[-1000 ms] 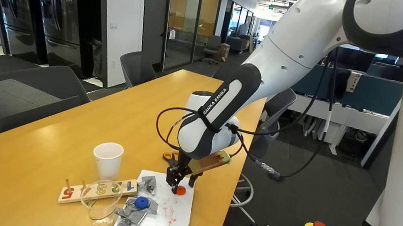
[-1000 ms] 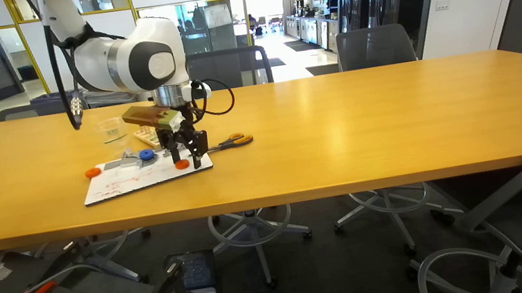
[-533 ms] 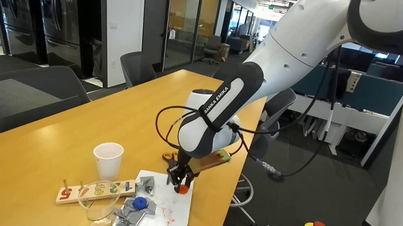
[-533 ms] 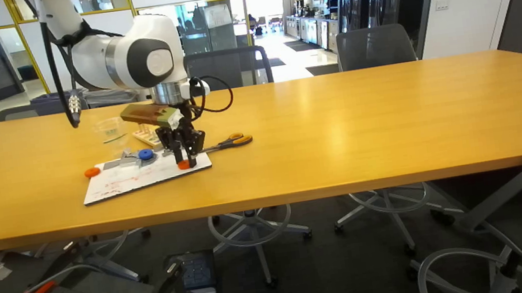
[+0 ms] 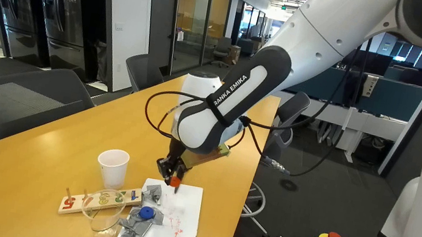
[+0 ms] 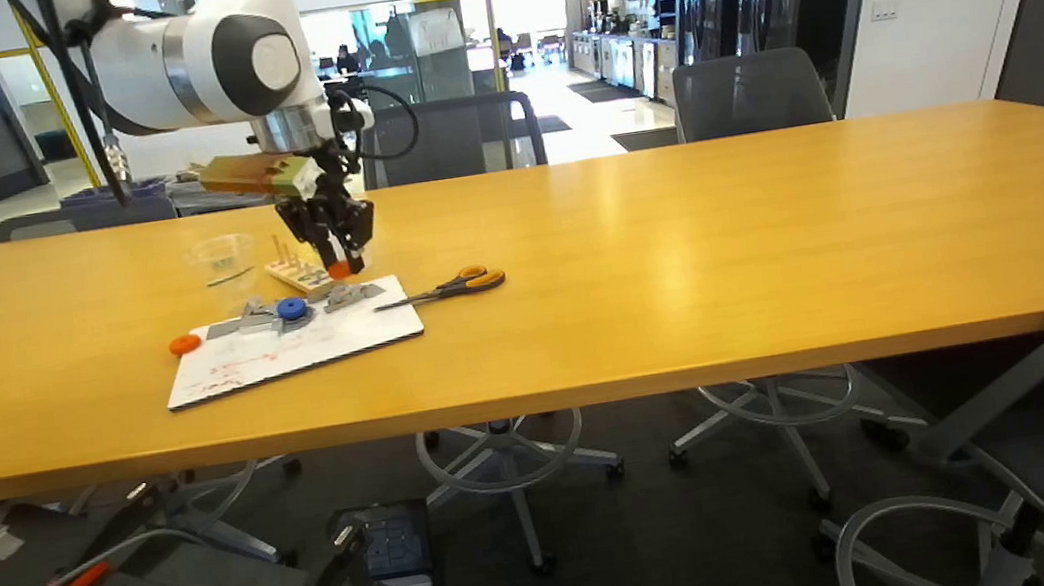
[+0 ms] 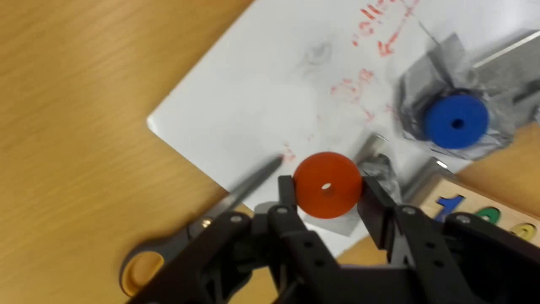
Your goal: Put the orange rings in the white cup, place the blue ring in the clear cup
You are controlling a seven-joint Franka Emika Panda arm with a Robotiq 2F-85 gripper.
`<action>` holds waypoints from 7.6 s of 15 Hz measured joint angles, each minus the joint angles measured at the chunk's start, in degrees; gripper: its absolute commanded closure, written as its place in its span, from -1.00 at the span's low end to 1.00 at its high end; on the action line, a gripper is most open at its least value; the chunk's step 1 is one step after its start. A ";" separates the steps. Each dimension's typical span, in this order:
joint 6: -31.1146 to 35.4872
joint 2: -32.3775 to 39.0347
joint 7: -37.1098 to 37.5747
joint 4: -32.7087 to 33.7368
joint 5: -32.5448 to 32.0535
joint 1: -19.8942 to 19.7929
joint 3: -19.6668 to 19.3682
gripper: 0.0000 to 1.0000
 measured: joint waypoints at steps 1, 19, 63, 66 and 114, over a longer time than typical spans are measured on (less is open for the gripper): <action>-0.33 -0.69 1.17 0.98 -0.24 0.96 0.46 0.57; -3.16 13.16 -0.93 26.60 0.72 2.97 3.28 0.57; -7.59 -3.72 -1.16 -3.21 9.92 4.47 10.22 -1.00; -4.46 -1.36 -1.43 -3.26 10.90 4.79 11.05 -1.00; 5.16 8.65 25.37 -0.26 -19.55 27.02 -2.27 0.63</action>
